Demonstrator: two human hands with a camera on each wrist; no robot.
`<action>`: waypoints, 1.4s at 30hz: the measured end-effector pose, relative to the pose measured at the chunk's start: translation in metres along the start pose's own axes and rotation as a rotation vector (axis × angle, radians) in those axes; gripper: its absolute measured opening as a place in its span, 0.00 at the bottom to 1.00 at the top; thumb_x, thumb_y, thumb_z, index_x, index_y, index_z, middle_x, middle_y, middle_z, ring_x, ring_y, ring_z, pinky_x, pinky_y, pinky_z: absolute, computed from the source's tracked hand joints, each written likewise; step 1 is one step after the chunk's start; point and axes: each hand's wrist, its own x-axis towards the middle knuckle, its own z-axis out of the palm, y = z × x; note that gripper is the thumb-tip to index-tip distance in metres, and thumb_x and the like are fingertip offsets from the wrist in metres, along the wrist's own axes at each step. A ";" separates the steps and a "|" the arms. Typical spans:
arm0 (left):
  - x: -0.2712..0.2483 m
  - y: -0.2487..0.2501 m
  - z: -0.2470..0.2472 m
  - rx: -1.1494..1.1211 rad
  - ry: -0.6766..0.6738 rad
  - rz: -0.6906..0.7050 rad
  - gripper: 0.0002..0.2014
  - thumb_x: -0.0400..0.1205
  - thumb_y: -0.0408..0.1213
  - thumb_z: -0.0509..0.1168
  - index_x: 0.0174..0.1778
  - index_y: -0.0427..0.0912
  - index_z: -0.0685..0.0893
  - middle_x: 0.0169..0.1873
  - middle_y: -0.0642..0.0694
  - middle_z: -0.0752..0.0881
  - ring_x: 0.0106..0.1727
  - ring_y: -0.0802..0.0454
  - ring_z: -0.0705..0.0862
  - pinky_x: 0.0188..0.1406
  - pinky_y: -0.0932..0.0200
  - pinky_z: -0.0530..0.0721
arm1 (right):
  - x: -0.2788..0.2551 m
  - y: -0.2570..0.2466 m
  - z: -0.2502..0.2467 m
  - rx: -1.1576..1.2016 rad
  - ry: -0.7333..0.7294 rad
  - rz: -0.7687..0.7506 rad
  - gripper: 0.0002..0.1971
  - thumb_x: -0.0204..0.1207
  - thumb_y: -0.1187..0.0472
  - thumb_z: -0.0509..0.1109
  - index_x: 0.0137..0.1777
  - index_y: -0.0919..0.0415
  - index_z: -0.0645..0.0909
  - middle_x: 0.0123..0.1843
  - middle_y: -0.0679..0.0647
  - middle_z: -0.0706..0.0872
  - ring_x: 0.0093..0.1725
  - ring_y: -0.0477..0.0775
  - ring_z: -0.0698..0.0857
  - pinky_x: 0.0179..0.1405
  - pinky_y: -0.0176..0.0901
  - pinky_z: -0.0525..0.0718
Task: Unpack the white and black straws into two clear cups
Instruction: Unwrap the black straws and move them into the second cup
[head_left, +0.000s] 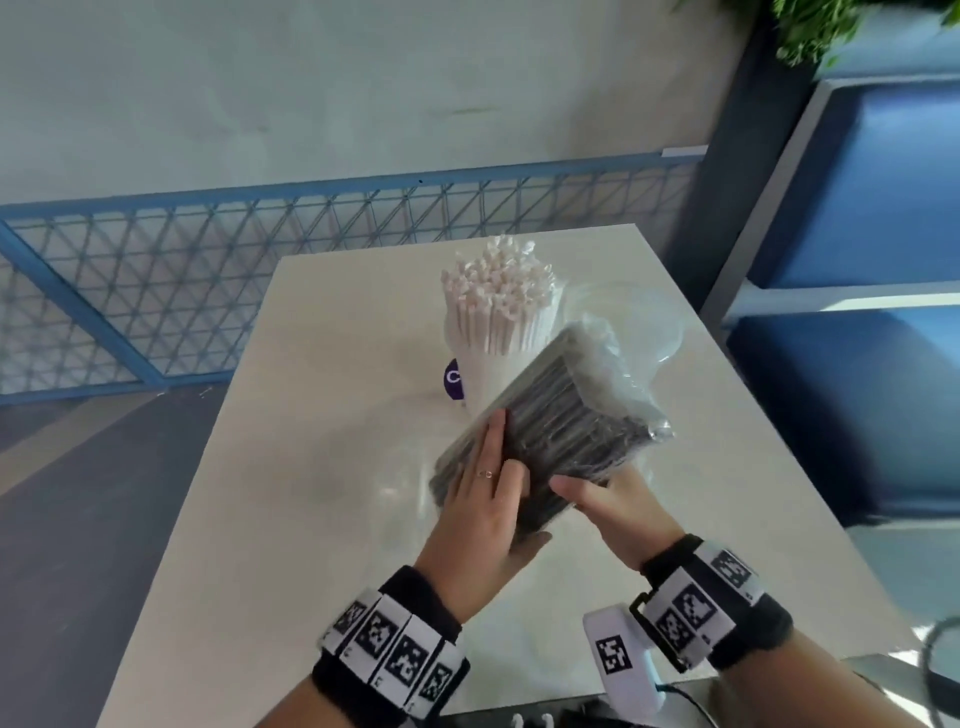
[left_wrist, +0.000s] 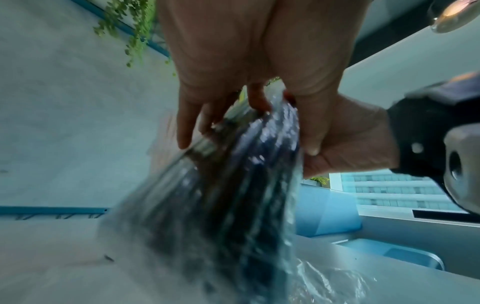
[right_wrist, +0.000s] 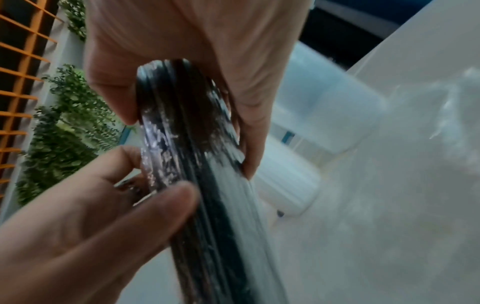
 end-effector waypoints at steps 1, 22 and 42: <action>0.007 0.005 0.002 -0.055 -0.029 0.015 0.20 0.72 0.53 0.66 0.49 0.49 0.64 0.82 0.43 0.48 0.80 0.44 0.63 0.71 0.49 0.72 | -0.002 -0.002 -0.014 0.010 0.011 0.014 0.36 0.52 0.54 0.82 0.61 0.68 0.78 0.57 0.63 0.87 0.60 0.62 0.85 0.57 0.54 0.86; 0.074 0.022 -0.012 -0.430 -0.045 -0.424 0.37 0.65 0.45 0.79 0.63 0.53 0.63 0.51 0.60 0.79 0.51 0.63 0.80 0.46 0.75 0.74 | 0.014 -0.043 -0.107 -0.938 0.130 -0.846 0.12 0.75 0.65 0.71 0.57 0.58 0.85 0.57 0.55 0.85 0.58 0.45 0.82 0.60 0.36 0.81; 0.062 0.008 -0.030 -0.423 -0.026 -0.324 0.36 0.66 0.46 0.79 0.61 0.54 0.62 0.54 0.58 0.79 0.55 0.61 0.80 0.50 0.74 0.75 | 0.044 -0.080 -0.065 -0.386 0.343 -0.357 0.07 0.78 0.69 0.65 0.42 0.56 0.77 0.42 0.52 0.86 0.40 0.47 0.91 0.36 0.35 0.87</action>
